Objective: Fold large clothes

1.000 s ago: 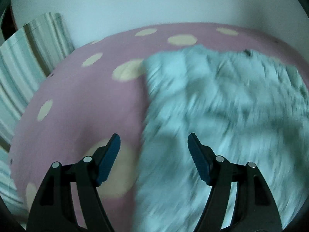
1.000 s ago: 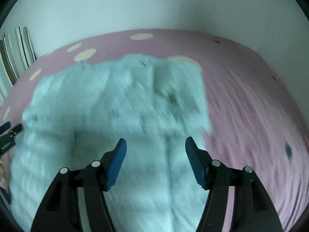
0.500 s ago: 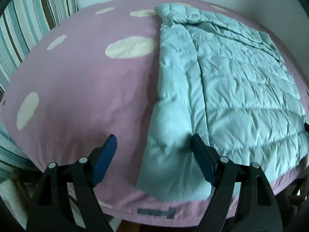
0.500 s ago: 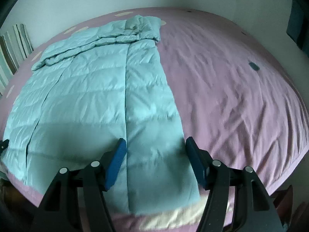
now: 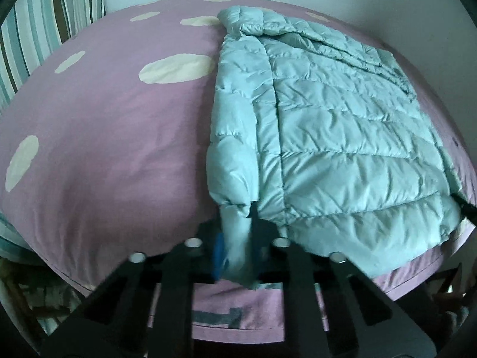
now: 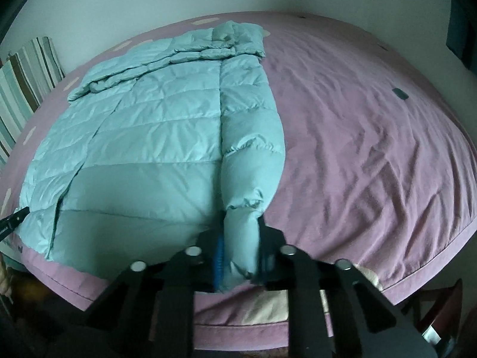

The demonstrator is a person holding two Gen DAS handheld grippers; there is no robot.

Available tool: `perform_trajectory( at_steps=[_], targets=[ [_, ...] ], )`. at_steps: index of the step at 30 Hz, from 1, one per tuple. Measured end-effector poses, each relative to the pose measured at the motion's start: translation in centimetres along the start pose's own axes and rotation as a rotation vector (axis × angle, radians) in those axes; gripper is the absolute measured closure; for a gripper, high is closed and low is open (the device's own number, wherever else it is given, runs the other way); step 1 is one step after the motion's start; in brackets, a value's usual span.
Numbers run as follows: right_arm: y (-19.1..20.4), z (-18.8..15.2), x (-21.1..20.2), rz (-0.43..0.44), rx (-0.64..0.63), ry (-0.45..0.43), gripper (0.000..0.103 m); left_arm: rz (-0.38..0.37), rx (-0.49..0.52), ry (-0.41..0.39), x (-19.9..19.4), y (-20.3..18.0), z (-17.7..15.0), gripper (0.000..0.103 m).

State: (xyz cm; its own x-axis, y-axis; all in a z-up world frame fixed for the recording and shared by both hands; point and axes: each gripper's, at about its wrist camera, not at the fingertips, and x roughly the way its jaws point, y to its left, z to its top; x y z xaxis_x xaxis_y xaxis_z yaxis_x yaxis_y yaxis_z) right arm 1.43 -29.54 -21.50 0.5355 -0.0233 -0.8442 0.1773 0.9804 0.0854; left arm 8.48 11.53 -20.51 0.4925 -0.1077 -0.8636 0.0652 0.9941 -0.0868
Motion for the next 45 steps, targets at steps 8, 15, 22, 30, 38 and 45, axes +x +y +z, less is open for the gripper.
perform_trajectory(
  at_steps=[8,15,22,30,38,45],
  targets=[
    [-0.2,1.3,-2.7,0.049,0.039,-0.07,0.095,-0.027,-0.039,-0.114,-3.8,0.4,1.9,0.099],
    [0.0,6.0,-5.5,0.112,0.056,-0.183,0.096,-0.048,-0.033,-0.23,-6.7,-0.2,7.1,0.099],
    [0.4,14.5,-3.8,0.157,0.082,-0.246,0.096,-0.027,-0.028,-0.288,-4.3,-1.1,16.0,0.099],
    [0.8,23.9,5.2,0.16,0.138,-0.164,0.096,0.003,-0.074,-0.181,4.9,-0.9,26.1,0.099],
    [1.1,26.8,14.9,0.128,0.154,-0.008,0.095,0.06,-0.015,-0.07,13.6,-2.0,29.4,0.099],
    [2.1,26.8,14.9,0.095,0.088,-0.025,0.089,0.068,-0.007,-0.091,14.1,-1.8,29.1,0.093]
  ],
)
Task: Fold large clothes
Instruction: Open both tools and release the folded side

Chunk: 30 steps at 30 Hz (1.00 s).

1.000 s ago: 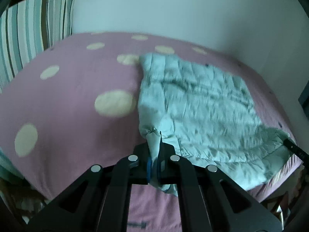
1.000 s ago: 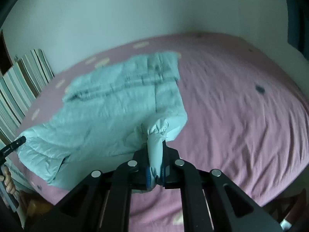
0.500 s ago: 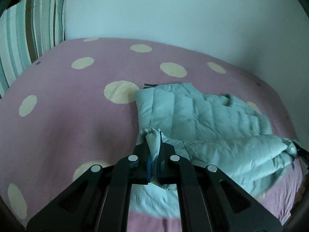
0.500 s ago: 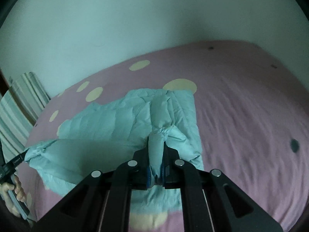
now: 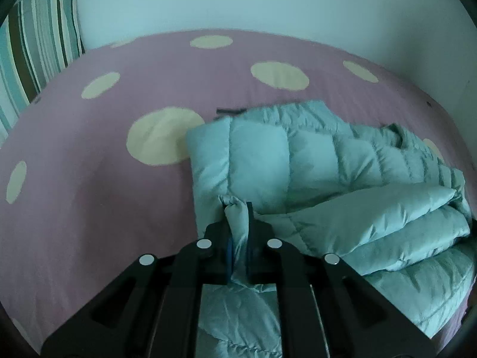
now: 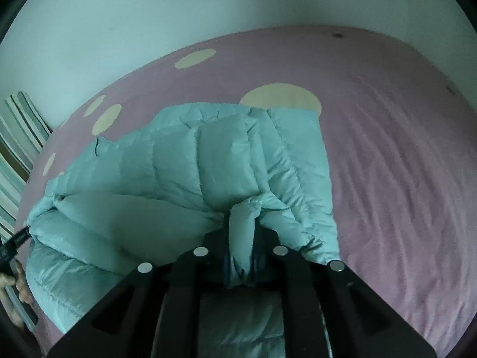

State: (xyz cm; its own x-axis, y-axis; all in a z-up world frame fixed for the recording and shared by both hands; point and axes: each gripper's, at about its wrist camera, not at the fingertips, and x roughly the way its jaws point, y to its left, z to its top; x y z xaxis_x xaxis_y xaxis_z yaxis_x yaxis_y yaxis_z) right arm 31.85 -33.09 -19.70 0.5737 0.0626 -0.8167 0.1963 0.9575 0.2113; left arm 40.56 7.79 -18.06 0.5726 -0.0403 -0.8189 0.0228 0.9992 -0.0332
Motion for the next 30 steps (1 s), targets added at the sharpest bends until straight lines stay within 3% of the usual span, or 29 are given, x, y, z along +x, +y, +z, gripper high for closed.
perform_trajectory(
  at_steps=[2,3,5,6,7,11,14,21,30],
  targets=[
    [-0.2,0.2,-1.3,0.0,-0.007,-0.021,0.08,-0.001,-0.002,-0.023,-1.1,0.4,0.4,0.086],
    [-0.2,0.3,-2.0,0.004,-0.005,-0.036,0.077,-0.006,-0.008,-0.037,-1.6,0.6,0.7,0.076],
    [-0.5,0.5,-3.8,-0.003,0.006,-0.086,0.057,-0.015,-0.035,-0.073,-3.2,1.2,1.5,0.056],
    [-0.6,0.6,-4.9,-0.009,0.006,-0.116,0.054,0.001,-0.046,-0.094,-3.8,1.5,1.9,0.04],
    [-0.7,0.8,-5.6,-0.012,0.002,-0.134,0.052,0.017,-0.057,-0.136,-5.1,1.9,2.2,0.037],
    [-0.9,0.5,-7.8,-0.006,-0.028,-0.158,0.05,0.002,-0.043,-0.185,-7.8,3.3,2.1,0.033],
    [-1.3,-0.4,-8.2,0.005,-0.058,-0.148,0.045,0.013,-0.026,-0.178,-8.1,4.3,0.7,0.033],
    [-1.1,-0.4,-6.1,-0.021,-0.101,-0.118,0.045,0.016,0.001,-0.088,-5.3,4.8,-1.2,0.033],
    [-0.4,2.1,-1.9,-0.028,-0.157,-0.087,0.045,-0.041,0.113,0.006,0.0,2.2,0.8,0.033]
  ],
)
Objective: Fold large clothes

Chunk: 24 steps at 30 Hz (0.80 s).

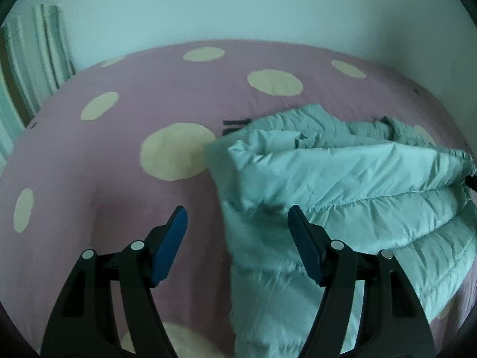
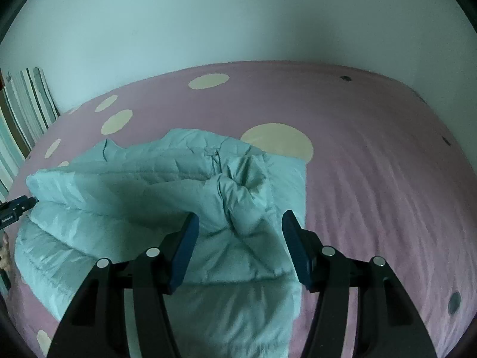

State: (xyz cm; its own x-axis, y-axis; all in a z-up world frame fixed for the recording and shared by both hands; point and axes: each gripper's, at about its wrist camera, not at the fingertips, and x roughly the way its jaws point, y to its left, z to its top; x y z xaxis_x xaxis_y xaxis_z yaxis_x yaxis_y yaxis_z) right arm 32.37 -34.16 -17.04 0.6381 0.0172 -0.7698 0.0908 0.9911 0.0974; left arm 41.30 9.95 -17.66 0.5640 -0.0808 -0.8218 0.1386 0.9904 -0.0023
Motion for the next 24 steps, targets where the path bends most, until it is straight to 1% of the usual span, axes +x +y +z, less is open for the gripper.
perform_trajectory(
  at_steps=[1,2,3,4,5,6,7,8,10,13,17,20,24],
  targets=[
    [0.1,0.1,0.4,-0.007,-0.007,0.007,0.045,-0.008,0.004,0.017,0.7,-0.1,0.3,0.033],
    [0.2,0.2,1.1,-0.02,-0.018,0.023,0.05,-0.01,0.005,0.029,1.2,0.0,0.3,0.034],
    [0.3,0.2,1.7,-0.035,-0.024,0.037,0.059,-0.011,0.004,0.045,1.9,0.0,0.5,0.04],
    [0.4,0.2,2.1,-0.039,-0.026,0.052,0.073,-0.022,0.0,0.06,2.4,0.1,0.6,0.049],
    [0.5,0.2,2.6,-0.034,-0.023,0.071,0.081,-0.038,-0.002,0.07,2.7,0.1,0.6,0.055],
    [0.5,0.0,2.9,-0.03,-0.021,0.078,0.084,-0.059,-0.002,0.082,3.0,0.0,0.7,0.063],
    [0.7,-0.1,3.0,-0.03,-0.025,0.082,0.088,-0.057,0.005,0.086,3.2,-0.2,0.7,0.066],
    [0.9,-0.2,3.1,-0.038,-0.035,0.081,0.09,-0.05,0.018,0.086,3.3,-0.5,0.7,0.069],
    [1.3,-0.4,3.1,-0.057,-0.055,0.07,0.093,-0.043,0.042,0.085,3.4,-1.1,0.6,0.083],
    [1.5,-0.6,2.5,-0.069,-0.053,0.048,0.097,-0.017,0.059,0.075,3.1,-1.4,0.6,0.093],
    [1.3,-0.2,0.8,-0.07,-0.025,0.002,0.099,0.011,0.07,0.034,1.5,-1.5,0.8,0.097],
    [1.3,0.5,-0.6,-0.071,-0.019,-0.043,0.099,0.038,0.084,-0.018,-0.2,-1.8,1.4,0.098],
    [1.3,2.4,-2.2,-0.075,-0.012,-0.109,0.099,0.077,0.089,-0.086,-2.1,-2.4,3.8,0.098]
  ],
)
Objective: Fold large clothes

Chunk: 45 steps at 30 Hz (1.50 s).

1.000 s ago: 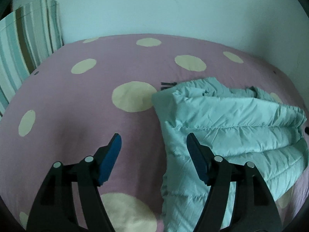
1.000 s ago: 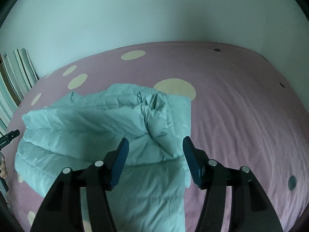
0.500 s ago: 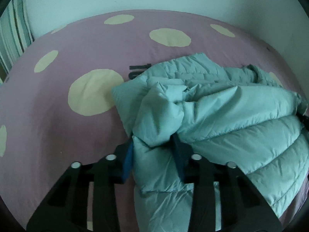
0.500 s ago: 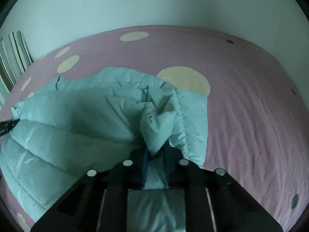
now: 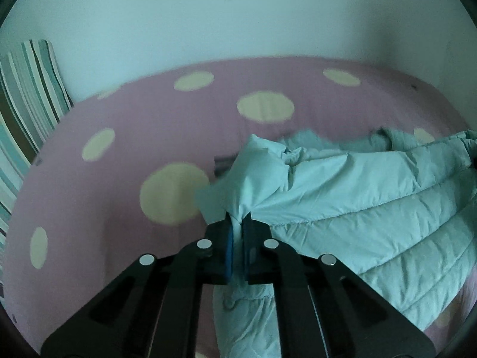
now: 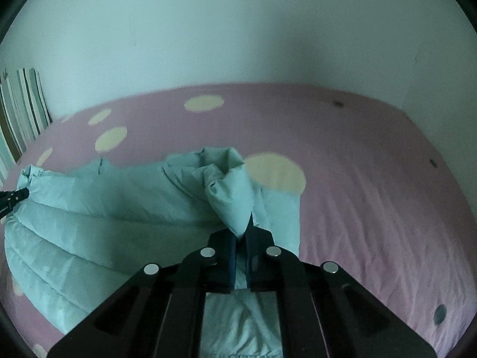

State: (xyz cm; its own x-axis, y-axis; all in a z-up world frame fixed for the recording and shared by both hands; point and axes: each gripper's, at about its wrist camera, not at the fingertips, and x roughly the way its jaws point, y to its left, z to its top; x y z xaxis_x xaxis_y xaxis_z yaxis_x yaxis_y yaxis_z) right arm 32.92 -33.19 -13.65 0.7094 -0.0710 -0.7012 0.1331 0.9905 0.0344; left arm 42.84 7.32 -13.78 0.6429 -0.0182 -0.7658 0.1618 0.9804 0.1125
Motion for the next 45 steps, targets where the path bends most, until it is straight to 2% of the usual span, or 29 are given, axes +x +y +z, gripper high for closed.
perform_trajectory(
  at_steps=[4,7,15,19,25,31,37,39,40,41,42,43,44,45],
  targets=[
    [-0.5,2.8,1.1,-0.014,0.02,-0.021,0.099,0.047,-0.003,-0.02,0.7,-0.5,3.1,0.098],
    [-0.4,4.2,3.9,-0.024,0.03,0.016,0.099,0.092,-0.004,0.004,3.4,-1.2,5.0,0.098],
    [0.5,3.3,11.6,-0.068,-0.008,0.156,0.099,0.163,-0.006,0.131,11.4,-2.2,3.9,0.098],
    [0.9,2.4,14.0,-0.079,-0.03,0.199,0.099,0.198,0.02,0.154,13.7,-2.8,3.1,0.098],
    [1.1,1.2,15.5,-0.083,-0.033,0.222,0.099,0.211,0.031,0.152,14.6,-3.1,2.7,0.098],
    [1.5,0.8,16.1,-0.088,-0.038,0.197,0.099,0.226,0.021,0.121,15.0,-3.5,2.5,0.098],
    [1.9,0.8,14.9,-0.105,-0.049,0.175,0.098,0.23,0.037,0.123,14.2,-3.5,3.2,0.098],
    [2.0,1.0,13.9,-0.117,-0.055,0.163,0.097,0.228,0.035,0.127,13.3,-3.2,3.3,0.092],
    [2.0,1.1,13.4,-0.124,-0.055,0.159,0.093,0.225,0.026,0.129,12.7,-2.9,3.4,0.081],
    [1.9,1.2,12.7,-0.126,-0.047,0.153,0.084,0.219,0.015,0.129,12.1,-2.6,3.3,0.073],
    [1.9,1.3,11.8,-0.121,-0.034,0.145,0.077,0.205,-0.001,0.129,11.3,-2.2,3.2,0.057],
    [1.7,1.3,10.7,-0.117,-0.019,0.132,0.061,0.191,-0.014,0.128,10.6,-1.8,3.1,0.049],
    [1.6,1.2,9.2,-0.112,-0.004,0.108,0.049,0.166,-0.036,0.127,9.5,-1.2,2.7,0.046],
    [1.5,1.0,7.9,-0.106,0.004,0.086,0.046,0.139,-0.061,0.123,8.3,-0.7,2.3,0.041]
  ],
)
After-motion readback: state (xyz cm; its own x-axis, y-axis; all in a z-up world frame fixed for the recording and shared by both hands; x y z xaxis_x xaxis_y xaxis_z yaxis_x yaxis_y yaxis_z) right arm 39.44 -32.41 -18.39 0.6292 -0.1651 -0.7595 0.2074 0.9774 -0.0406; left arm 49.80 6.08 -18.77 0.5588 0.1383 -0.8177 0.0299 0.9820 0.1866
